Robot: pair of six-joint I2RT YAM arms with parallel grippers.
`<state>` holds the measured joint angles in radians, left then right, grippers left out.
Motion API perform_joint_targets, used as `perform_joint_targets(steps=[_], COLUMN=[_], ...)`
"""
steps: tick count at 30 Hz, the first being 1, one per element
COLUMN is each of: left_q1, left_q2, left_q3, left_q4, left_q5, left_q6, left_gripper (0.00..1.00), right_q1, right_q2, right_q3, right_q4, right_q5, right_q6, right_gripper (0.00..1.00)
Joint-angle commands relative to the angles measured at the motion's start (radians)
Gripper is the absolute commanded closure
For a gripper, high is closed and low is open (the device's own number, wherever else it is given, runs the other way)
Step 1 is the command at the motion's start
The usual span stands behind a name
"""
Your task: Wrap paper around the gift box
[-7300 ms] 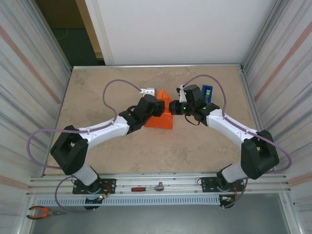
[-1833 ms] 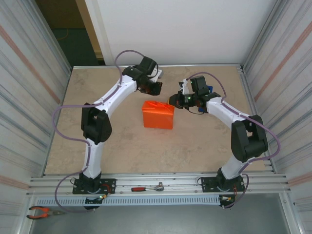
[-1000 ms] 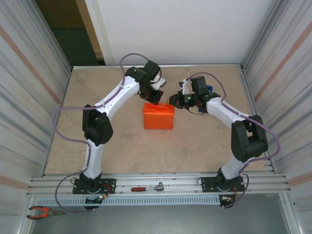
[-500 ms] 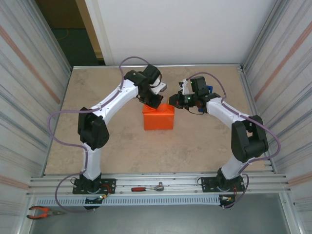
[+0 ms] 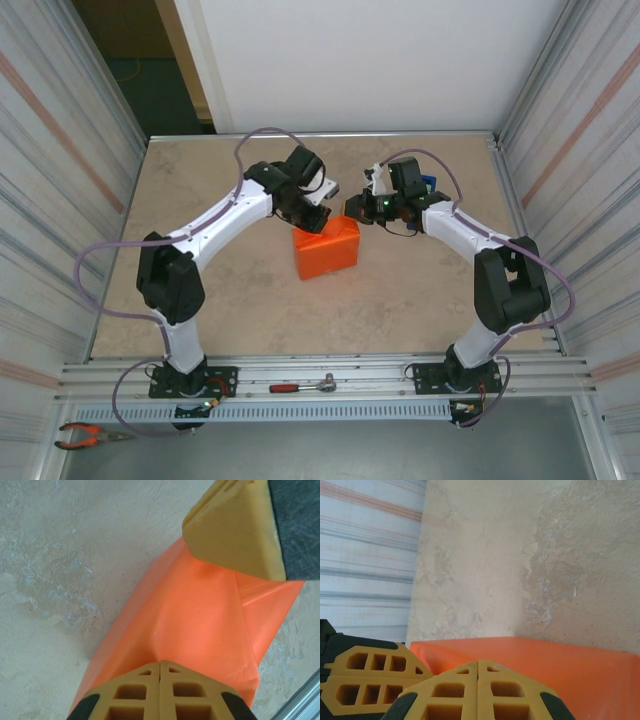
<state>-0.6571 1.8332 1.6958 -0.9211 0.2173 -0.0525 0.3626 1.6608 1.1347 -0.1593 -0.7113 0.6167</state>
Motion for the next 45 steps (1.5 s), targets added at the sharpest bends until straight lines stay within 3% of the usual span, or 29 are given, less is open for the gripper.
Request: perform_joint_targets(steps=[1, 15, 22, 29, 45], left_q1=[-0.011, -0.039, -0.072, -0.079, -0.079], left_q2=[-0.065, -0.141, -0.171, -0.181, -0.19], left_q3=[-0.044, -0.179, -0.253, -0.283, -0.3], left_q4=[0.03, 0.112, 0.151, 0.175, 0.186], left_q5=[0.001, 0.027, -0.057, -0.061, -0.053], left_q6=[-0.023, -0.034, -0.009, -0.015, -0.012], left_gripper=[1.0, 1.0, 1.0, 1.0, 1.0], right_q1=[0.001, 0.011, 0.018, 0.045, 0.106], right_q2=[0.079, 0.073, 0.047, -0.005, -0.089], right_q3=[-0.104, -0.089, 0.045, 0.157, 0.175], right_q4=[-0.283, -0.289, -0.345, -0.415, -0.406], right_q5=[0.13, 0.122, 0.09, 0.091, 0.115], right_q6=[-0.026, -0.017, -0.024, -0.05, -0.022], right_gripper=[1.0, 1.0, 1.0, 1.0, 1.0])
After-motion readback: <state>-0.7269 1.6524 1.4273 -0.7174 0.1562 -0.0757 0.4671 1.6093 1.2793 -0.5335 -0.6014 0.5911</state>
